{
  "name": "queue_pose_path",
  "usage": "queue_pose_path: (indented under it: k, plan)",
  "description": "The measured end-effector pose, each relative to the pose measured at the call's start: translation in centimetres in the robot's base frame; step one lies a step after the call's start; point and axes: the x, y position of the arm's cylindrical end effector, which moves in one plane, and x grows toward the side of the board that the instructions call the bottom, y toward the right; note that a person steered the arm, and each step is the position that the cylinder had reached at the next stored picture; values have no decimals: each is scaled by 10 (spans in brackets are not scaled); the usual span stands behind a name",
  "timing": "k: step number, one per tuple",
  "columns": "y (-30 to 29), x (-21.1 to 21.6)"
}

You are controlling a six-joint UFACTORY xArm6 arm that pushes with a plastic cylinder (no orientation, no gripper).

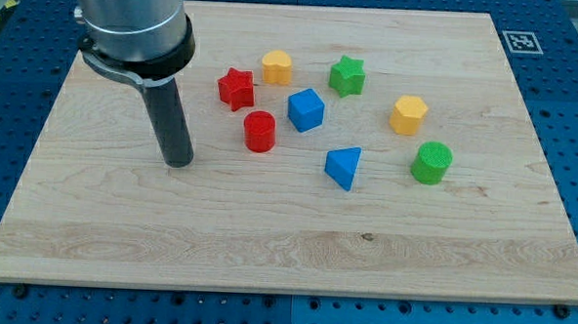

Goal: Point your arm at the blue triangle

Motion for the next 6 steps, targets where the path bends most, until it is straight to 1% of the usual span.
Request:
queue_pose_path:
  k: [1, 2, 4, 5, 6]
  plan:
    - [0, 0]
    - [23, -1]
    - [140, 0]
    - [146, 0]
    - [121, -4]
